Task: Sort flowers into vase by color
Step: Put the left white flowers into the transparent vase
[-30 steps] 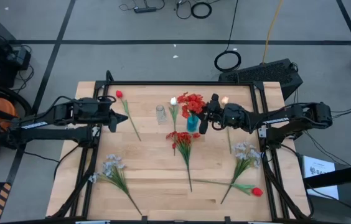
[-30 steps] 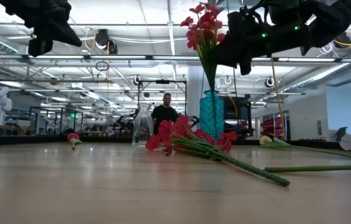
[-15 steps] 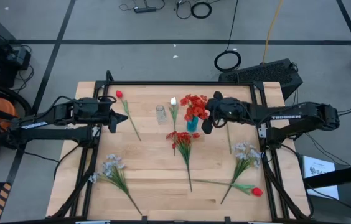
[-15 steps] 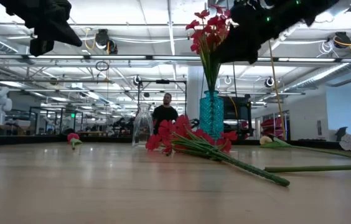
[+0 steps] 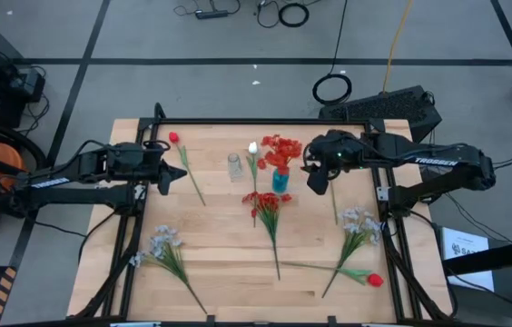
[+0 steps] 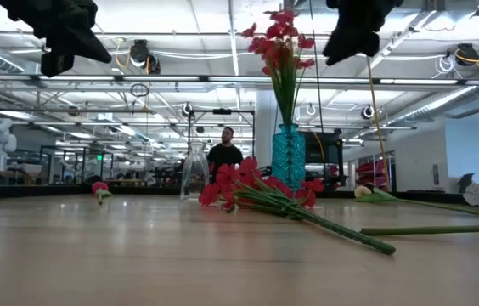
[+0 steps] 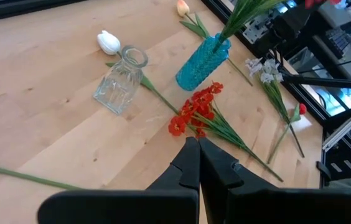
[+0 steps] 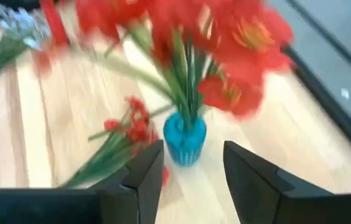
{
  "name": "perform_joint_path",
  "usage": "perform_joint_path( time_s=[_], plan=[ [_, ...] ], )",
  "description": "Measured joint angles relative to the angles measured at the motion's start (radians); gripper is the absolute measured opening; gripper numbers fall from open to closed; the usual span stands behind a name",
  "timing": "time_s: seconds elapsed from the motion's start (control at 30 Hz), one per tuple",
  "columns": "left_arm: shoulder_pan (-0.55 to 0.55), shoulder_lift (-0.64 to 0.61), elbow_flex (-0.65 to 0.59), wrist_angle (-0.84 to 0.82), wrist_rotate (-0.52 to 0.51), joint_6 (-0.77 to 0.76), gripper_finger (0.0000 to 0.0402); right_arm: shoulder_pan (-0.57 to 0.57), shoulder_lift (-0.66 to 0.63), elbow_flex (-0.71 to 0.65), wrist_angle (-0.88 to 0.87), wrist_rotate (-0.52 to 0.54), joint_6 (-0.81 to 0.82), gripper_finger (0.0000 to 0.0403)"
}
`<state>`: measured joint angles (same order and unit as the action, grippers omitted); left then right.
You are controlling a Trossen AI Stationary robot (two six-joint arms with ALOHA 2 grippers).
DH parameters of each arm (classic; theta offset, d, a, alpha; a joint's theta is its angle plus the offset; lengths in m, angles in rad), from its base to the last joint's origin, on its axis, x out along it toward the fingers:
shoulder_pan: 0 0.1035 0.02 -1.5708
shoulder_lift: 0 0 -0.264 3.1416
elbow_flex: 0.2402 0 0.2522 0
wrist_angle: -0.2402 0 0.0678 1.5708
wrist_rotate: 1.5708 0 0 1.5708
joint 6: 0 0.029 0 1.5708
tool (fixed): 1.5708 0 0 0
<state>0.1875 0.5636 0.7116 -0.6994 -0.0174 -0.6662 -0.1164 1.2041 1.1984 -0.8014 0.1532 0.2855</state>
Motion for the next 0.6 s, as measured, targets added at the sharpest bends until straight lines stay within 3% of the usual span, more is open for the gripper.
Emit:
perform_joint_path(
  time_s=[0.2,0.33,0.6],
  plan=[
    [-0.014,0.008,0.000,0.001,0.004,-0.008,0.0001,0.045,0.000,-0.027,-0.151,0.001,0.178,0.0077],
    [-0.108,0.061,0.000,0.011,-0.007,-0.060,0.0001,0.089,-0.003,-0.059,-0.151,0.001,0.265,0.0010],
    [-0.402,0.277,0.000,0.139,-0.315,-0.299,0.0001,0.113,-0.007,-0.145,-0.158,0.046,0.355,0.0002]
  ],
)
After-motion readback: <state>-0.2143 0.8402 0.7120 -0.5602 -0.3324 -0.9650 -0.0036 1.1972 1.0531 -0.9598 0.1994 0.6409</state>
